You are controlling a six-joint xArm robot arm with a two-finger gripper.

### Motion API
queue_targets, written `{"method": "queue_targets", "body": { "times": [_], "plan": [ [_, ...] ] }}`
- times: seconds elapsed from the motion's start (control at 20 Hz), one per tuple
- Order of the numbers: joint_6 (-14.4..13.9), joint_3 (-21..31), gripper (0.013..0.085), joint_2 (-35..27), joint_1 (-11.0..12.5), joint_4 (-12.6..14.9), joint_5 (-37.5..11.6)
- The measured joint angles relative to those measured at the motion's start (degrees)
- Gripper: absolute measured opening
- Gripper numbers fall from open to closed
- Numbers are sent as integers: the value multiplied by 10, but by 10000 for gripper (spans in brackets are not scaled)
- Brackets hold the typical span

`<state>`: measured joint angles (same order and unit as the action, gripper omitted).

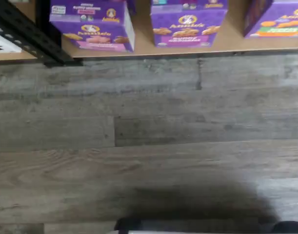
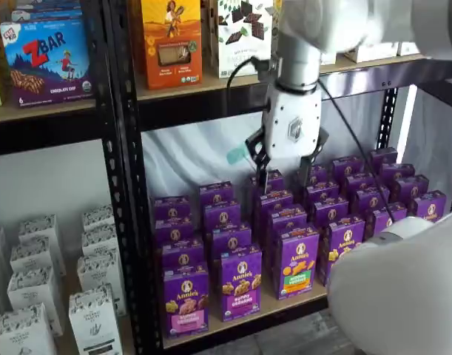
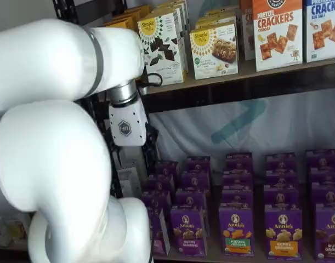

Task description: Pick up the purple box with a pink patch in the middle, on the bottom shelf, the first box from the left

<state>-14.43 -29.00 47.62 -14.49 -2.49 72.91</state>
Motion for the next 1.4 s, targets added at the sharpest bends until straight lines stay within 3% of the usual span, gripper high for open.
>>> {"method": "queue_targets", "body": {
  "times": [0.45, 0.75, 1.05, 1.2, 1.4],
  "plan": [
    [-28, 55, 850, -106, -34, -1, -149],
    [-29, 71, 850, -198, -46, -12, -251],
    [-59, 70, 850, -290, -62, 12, -350],
    [-43, 57, 850, -327, -65, -11, -365],
    [-55, 33, 850, -385, -72, -3, -387]
  ]
}}
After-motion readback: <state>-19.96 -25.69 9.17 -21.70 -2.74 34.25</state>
